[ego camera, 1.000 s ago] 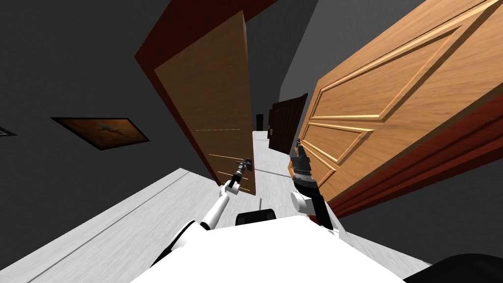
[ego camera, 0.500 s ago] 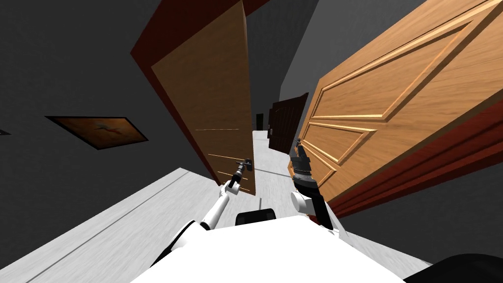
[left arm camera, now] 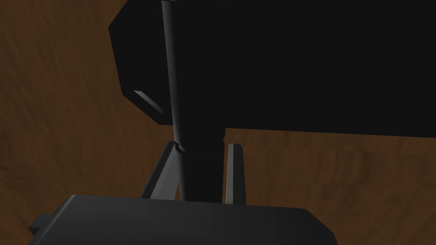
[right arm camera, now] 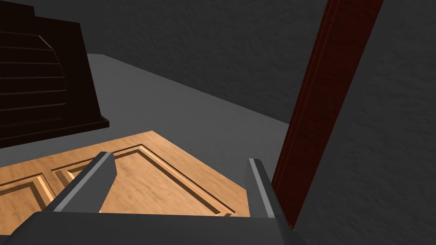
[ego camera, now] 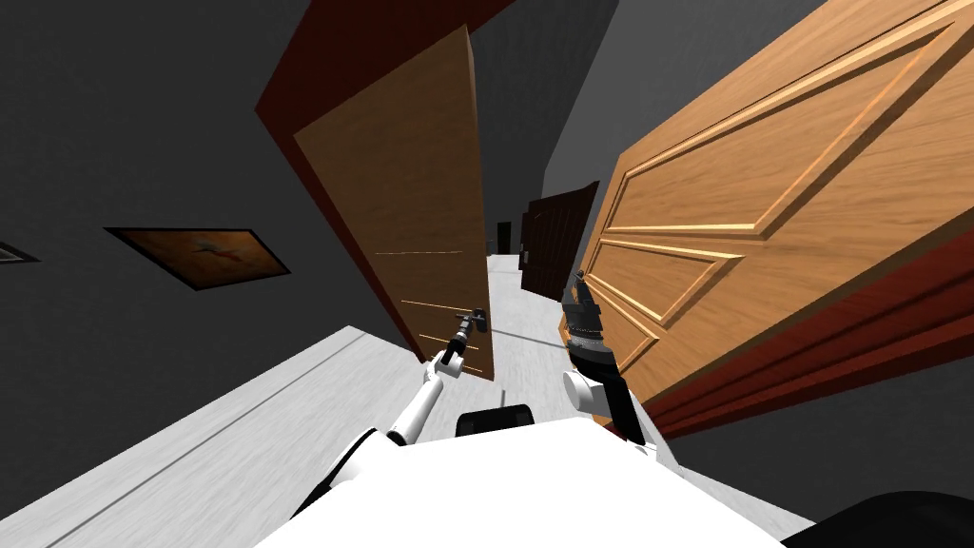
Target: Push the door open
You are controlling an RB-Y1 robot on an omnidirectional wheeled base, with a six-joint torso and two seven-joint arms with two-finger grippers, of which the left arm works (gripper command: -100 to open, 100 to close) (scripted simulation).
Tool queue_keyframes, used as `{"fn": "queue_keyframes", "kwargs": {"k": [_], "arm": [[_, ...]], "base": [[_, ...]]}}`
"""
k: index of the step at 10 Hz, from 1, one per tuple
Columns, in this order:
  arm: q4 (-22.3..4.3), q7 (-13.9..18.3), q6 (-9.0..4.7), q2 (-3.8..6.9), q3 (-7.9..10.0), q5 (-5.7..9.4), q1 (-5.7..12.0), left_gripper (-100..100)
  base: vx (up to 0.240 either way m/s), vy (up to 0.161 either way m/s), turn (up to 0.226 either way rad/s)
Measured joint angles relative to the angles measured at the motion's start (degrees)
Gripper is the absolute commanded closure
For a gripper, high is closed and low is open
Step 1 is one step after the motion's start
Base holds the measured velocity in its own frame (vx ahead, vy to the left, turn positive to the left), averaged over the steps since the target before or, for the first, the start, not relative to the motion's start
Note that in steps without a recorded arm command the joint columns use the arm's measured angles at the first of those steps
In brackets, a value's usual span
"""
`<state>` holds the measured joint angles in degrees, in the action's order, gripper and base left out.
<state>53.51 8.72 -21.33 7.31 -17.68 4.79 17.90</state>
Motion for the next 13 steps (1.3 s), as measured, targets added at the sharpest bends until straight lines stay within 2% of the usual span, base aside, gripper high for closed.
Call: {"fn": "queue_keyframes", "kwargs": {"k": [1, 2, 3, 4, 5, 6, 7, 9, 12, 13], "arm": [[0.71, -0.36, 0.19, -0.04, 0.57, -0.01, -0.43, 100], [-0.56, -0.47, -0.30, -0.17, 1.04, 0.08, 0.32, 100], [-0.05, -0.32, 0.04, 0.27, 1.45, 0.22, 0.22, 100], [0.11, -0.67, 0.10, 0.10, 2.29, 0.23, 0.06, 100], [-0.52, -1.10, 0.03, -0.19, 3.11, 0.29, 0.63, 100], [-2.19, -1.57, -0.99, -0.56, 4.12, 0.34, 1.33, 100], [-1.94, -1.99, -1.06, -0.48, 5.07, 0.40, 0.99, 100], [0.27, -2.16, 0.65, 0.16, 6.08, 0.55, -0.37, 100], [-1.97, -2.64, 0.05, -0.08, 7.74, 0.75, 1.28, 100], [-1.33, -2.86, 0.23, 0.14, 8.29, 0.77, 0.47, 100]], "base": [[0.173, -0.103, 0.041], [0.185, -0.123, 0.020], [0.186, -0.138, 0.061], [0.147, -0.118, 0.080], [0.135, -0.137, 0.062], [0.132, -0.191, 0.098], [0.180, -0.147, 0.101], [0.107, -0.084, 0.024], [0.089, -0.097, 0.043], [0.109, -0.135, 0.089]]}}
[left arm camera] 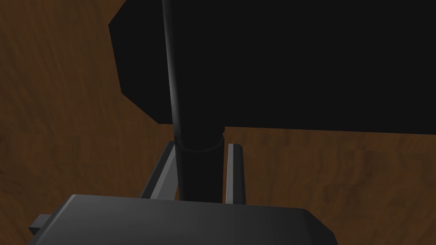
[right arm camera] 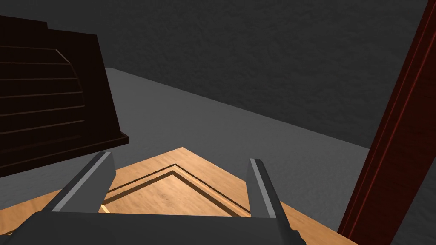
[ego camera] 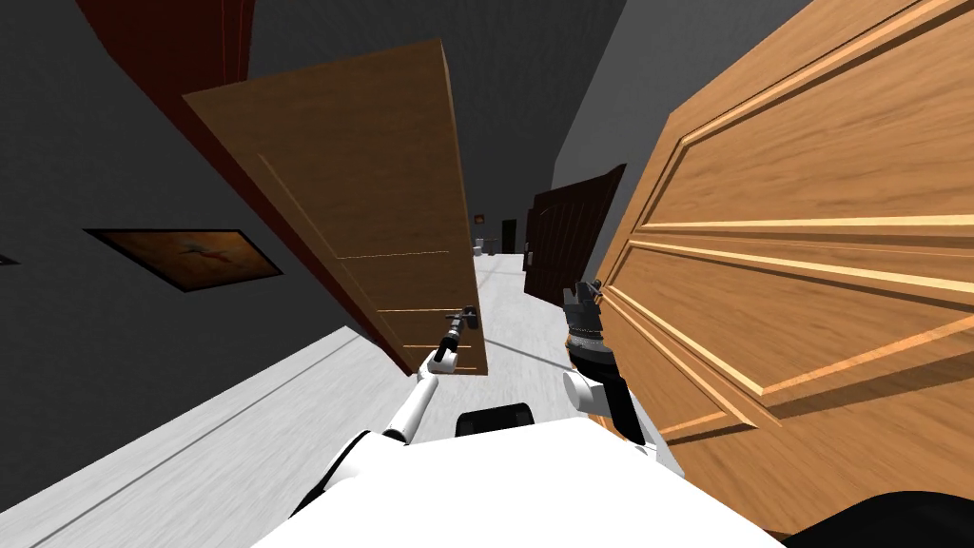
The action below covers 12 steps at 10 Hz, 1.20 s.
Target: Push the door open
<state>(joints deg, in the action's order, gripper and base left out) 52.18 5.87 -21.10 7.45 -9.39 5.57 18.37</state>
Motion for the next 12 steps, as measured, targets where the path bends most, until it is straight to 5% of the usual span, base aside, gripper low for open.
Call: {"fn": "queue_keyframes", "kwargs": {"k": [2, 3, 5, 12], "arm": [[-0.83, -0.45, -0.47, 0.01, 1.40, 0.13, 0.25, 100], [-3.44, -0.56, -1.30, 0.07, 2.30, 0.32, 1.78, 100], [-1.57, -1.06, -0.54, 0.15, 3.51, 0.37, 0.71, 100], [-3.71, -2.75, -1.03, 0.85, 9.08, 0.95, 1.42, 100]], "base": [[0.101, -0.122, 0.077], [0.094, -0.096, 0.035], [0.129, -0.118, 0.074], [0.145, -0.143, 0.070]]}}
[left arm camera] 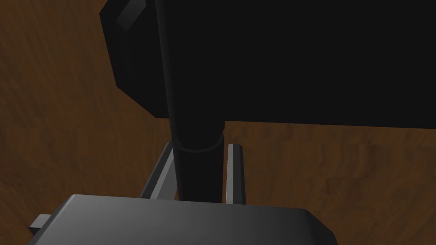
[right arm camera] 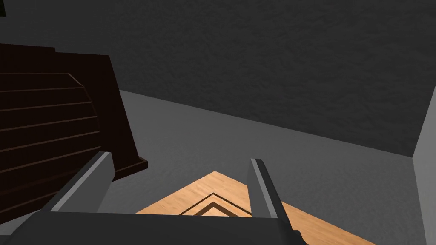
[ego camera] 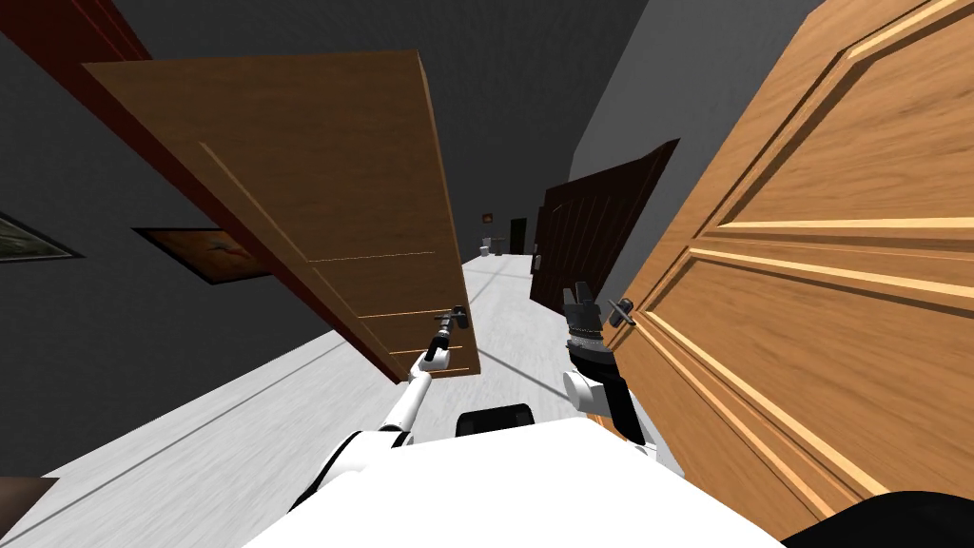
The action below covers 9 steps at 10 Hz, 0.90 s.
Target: Push the door open
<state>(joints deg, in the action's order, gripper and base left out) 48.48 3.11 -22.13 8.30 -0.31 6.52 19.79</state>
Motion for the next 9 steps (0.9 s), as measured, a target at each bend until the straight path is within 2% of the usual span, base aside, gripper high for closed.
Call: {"fn": "queue_keyframes", "kwargs": {"k": [4, 7, 9], "arm": [[-1.81, -0.55, -0.39, 0.33, 1.99, 0.31, 0.95, 100], [-1.68, -1.22, -0.04, 0.58, 3.60, 0.61, 0.59, 100], [-2.26, -1.30, -0.57, 1.05, 4.58, 0.85, 0.72, 100]], "base": [[0.132, -0.090, 0.052], [0.156, -0.090, 0.060], [0.172, -0.123, 0.070]]}}
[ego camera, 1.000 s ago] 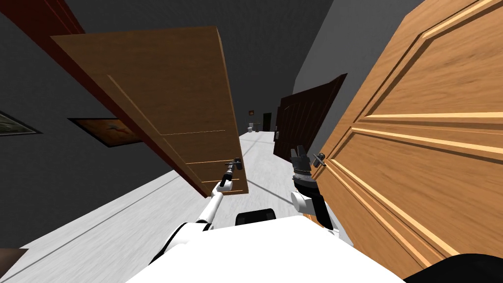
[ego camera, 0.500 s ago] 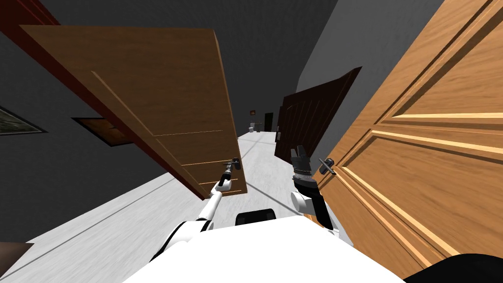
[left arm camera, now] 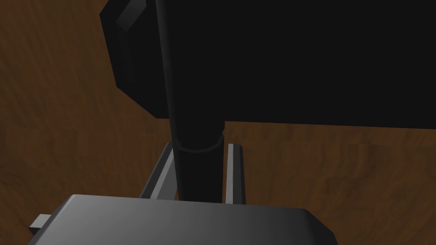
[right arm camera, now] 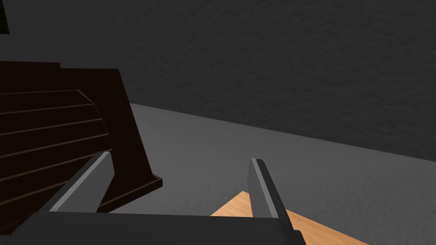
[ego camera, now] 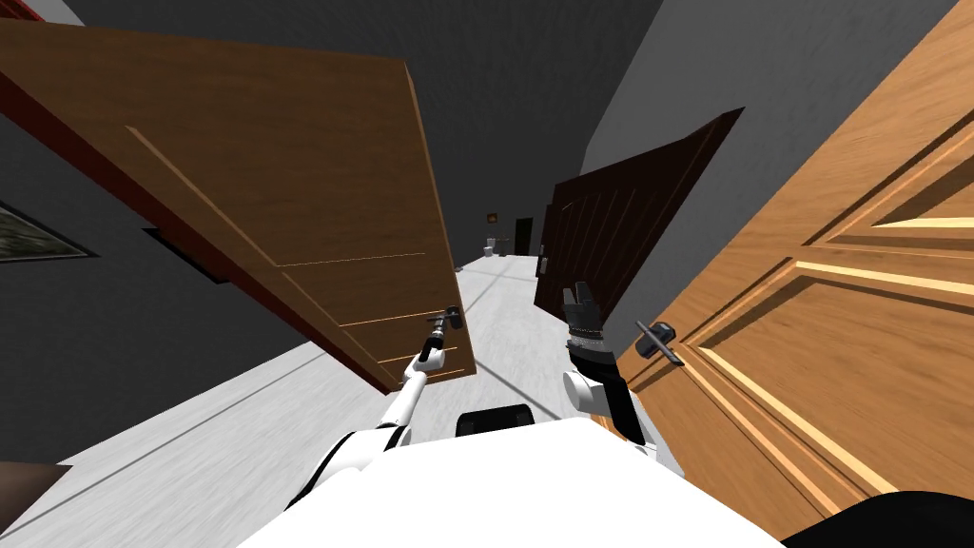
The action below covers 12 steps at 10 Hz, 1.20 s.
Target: Push the door open
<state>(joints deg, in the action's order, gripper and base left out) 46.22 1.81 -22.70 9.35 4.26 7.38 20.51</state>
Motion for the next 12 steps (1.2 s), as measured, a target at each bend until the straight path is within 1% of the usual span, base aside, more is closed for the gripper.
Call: {"fn": "queue_keyframes", "kwargs": {"k": [2, 3, 4, 5, 6, 8, 9, 10, 11, 12], "arm": [[0.57, -0.40, 0.47, 0.51, 1.40, 0.29, -0.50, 100], [0.14, -0.48, 0.40, 0.74, 2.05, 0.46, -0.37, 100], [-0.42, -0.66, 0.00, 0.90, 2.75, 0.61, -0.15, 100], [-0.02, -0.93, 0.10, 1.01, 3.46, 0.73, -0.42, 100], [-0.21, -1.11, 0.03, 1.21, 4.05, 0.86, -0.37, 100], [-0.68, -1.20, -0.22, 1.44, 4.61, 1.01, -0.10, 100], [-0.90, -1.39, -0.22, 1.45, 4.99, 1.08, -0.27, 100], [-0.87, -1.49, -0.02, 1.61, 5.39, 1.19, -0.50, 100], [-0.04, -1.86, 0.42, 1.56, 6.11, 1.31, -0.94, 100], [-0.19, -2.00, 0.48, 1.82, 6.68, 1.48, -0.99, 100]], "base": [[0.209, -0.129, 0.089], [0.194, -0.103, 0.074], [0.199, -0.112, 0.069], [0.190, -0.107, 0.068], [0.084, -0.041, 0.041], [0.137, -0.057, 0.054], [0.181, -0.078, 0.053], [0.177, -0.104, 0.082], [0.200, -0.081, 0.082], [0.232, -0.081, 0.074]]}}
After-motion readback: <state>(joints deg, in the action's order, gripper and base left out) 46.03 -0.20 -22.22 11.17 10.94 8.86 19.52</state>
